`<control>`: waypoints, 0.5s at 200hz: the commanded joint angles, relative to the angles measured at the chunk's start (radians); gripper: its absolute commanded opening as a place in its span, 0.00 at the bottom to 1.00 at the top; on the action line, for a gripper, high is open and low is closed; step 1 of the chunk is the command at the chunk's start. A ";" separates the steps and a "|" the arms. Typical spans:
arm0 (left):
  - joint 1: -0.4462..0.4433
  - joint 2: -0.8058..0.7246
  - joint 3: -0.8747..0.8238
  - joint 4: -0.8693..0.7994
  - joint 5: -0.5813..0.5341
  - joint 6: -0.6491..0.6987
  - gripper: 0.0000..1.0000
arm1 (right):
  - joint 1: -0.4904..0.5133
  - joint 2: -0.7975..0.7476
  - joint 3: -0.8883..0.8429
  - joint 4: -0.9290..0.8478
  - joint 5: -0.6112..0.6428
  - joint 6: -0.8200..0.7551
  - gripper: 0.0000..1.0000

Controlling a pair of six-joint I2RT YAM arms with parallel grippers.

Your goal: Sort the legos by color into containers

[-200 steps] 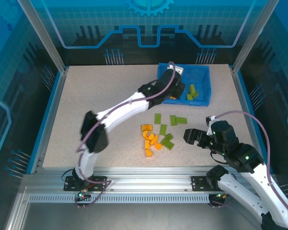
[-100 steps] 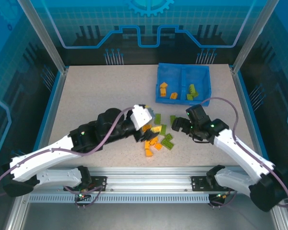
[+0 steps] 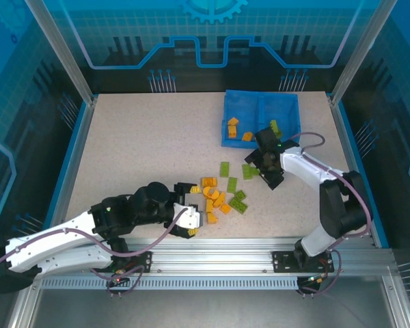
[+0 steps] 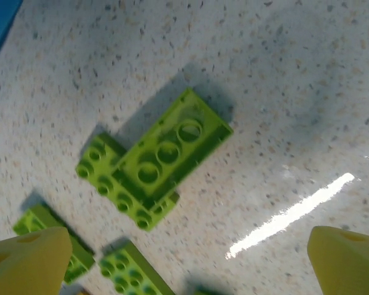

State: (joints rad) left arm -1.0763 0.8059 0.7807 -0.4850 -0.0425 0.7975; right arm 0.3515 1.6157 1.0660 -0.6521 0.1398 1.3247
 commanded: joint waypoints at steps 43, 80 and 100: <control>-0.004 -0.009 -0.045 -0.025 0.045 0.076 0.99 | -0.048 0.195 0.097 0.034 -0.043 0.090 0.84; -0.004 -0.013 -0.062 -0.023 0.066 0.101 0.99 | -0.052 0.222 0.076 0.022 -0.014 0.105 0.64; -0.004 -0.022 -0.076 -0.011 0.079 0.117 0.99 | -0.057 0.192 0.040 0.019 0.008 0.109 0.46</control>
State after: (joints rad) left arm -1.0763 0.8043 0.7258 -0.4961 -0.0128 0.8742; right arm 0.3111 1.8248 1.1378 -0.6228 0.1173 1.4097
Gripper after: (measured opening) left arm 0.987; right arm 0.535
